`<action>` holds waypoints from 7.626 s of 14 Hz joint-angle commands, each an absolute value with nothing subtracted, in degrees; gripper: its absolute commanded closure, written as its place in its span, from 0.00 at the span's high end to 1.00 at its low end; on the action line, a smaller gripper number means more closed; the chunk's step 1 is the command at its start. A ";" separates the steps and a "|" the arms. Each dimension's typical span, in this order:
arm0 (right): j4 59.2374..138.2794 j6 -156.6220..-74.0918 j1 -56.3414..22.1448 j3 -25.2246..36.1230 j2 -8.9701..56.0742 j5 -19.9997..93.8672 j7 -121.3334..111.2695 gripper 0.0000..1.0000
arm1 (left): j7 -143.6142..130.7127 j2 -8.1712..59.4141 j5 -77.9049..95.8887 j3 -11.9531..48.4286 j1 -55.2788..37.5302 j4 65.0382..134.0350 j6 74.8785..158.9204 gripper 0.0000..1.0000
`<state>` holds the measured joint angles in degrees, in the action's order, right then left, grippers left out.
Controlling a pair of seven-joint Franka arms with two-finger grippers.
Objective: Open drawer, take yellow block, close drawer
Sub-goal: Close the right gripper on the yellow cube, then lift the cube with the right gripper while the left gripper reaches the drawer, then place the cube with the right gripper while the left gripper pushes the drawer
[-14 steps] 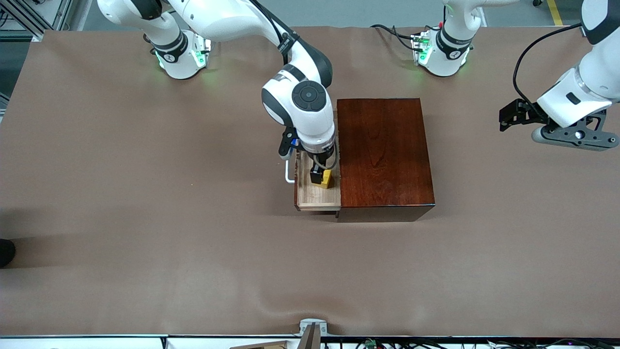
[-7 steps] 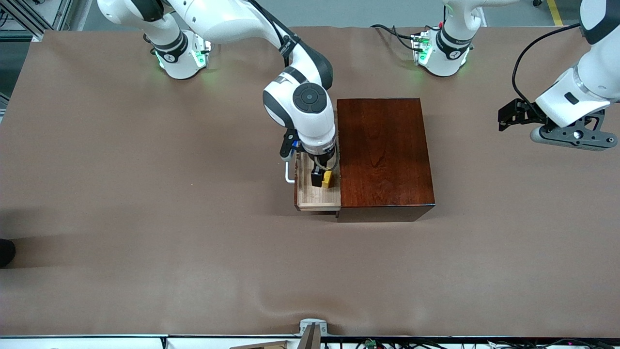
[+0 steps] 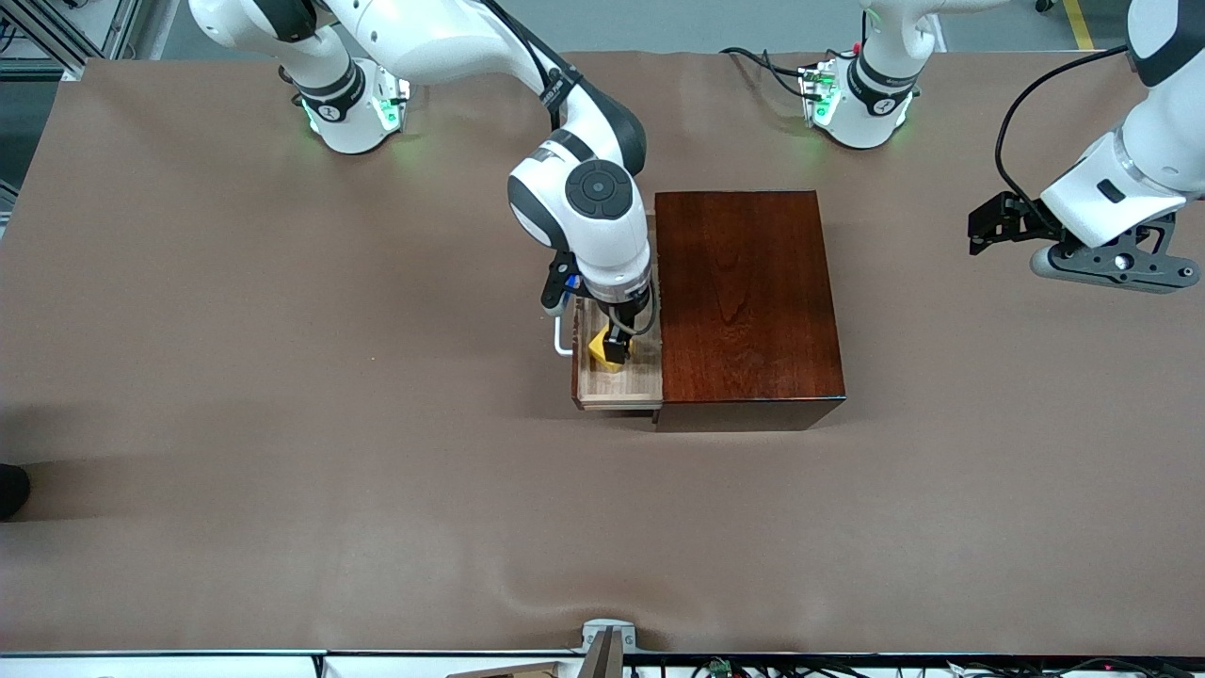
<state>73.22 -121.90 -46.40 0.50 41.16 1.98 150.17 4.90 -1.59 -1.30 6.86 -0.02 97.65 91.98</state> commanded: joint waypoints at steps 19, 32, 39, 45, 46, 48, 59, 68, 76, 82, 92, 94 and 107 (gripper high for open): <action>71.63 -119.62 -45.97 0.88 40.78 -2.81 138.97 1.00 | 5.10 -1.93 -0.44 6.94 0.44 97.73 91.32 1.00; 72.60 -120.23 -46.49 0.70 42.01 -6.68 127.18 1.00 | 5.19 -2.02 -0.44 6.94 0.53 97.73 91.32 1.00; 72.60 -120.41 -46.76 0.70 42.71 -6.68 127.18 1.00 | 5.19 -2.11 -0.44 6.94 0.44 97.73 91.32 1.00; 72.51 -120.23 -46.76 0.62 42.28 -6.50 127.00 0.29 | 5.19 -2.02 -0.44 6.94 0.44 97.82 91.32 1.00; 72.42 -120.06 -46.50 0.62 42.10 -6.33 126.91 0.22 | 5.19 -2.02 -0.44 6.94 0.53 97.82 91.32 1.00; 72.07 -119.45 -46.32 0.44 41.66 -5.98 126.91 0.19 | 5.19 -2.02 -0.44 6.94 0.53 97.82 91.32 1.00; 70.93 -98.91 -40.88 0.62 27.26 3.43 128.77 0.18 | 4.57 -1.58 -0.35 6.94 0.09 97.73 91.32 1.00; 86.72 -89.82 -20.24 0.70 11.27 2.73 79.09 0.00 | -17.46 1.40 -0.26 13.96 -1.32 96.86 91.32 1.00; 100.80 -97.10 0.77 0.70 2.99 2.64 25.54 0.00 | -43.91 5.97 -0.35 21.88 -5.79 91.86 91.41 1.00; 111.95 -117.03 5.18 0.79 2.90 2.46 2.65 0.00 | -67.30 13.70 -0.97 21.80 -17.82 85.18 91.32 1.00; 114.78 -135.68 5.98 0.79 18.79 0.00 -1.84 0.00 | -94.28 26.19 -1.05 21.27 -32.33 75.41 97.19 1.00; 114.79 -138.94 6.06 0.79 22.22 0.00 -2.20 0.00 | -98.94 27.85 -1.05 21.18 -33.65 75.24 99.92 1.00; 113.73 -141.68 5.89 0.70 29.18 0.18 -1.58 1.00 | -137.87 38.14 -1.23 0.18 -52.81 72.69 119.18 1.00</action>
<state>114.56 -141.51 4.75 1.70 28.70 0.73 -1.68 -132.80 35.35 -1.08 3.15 -50.16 75.63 118.55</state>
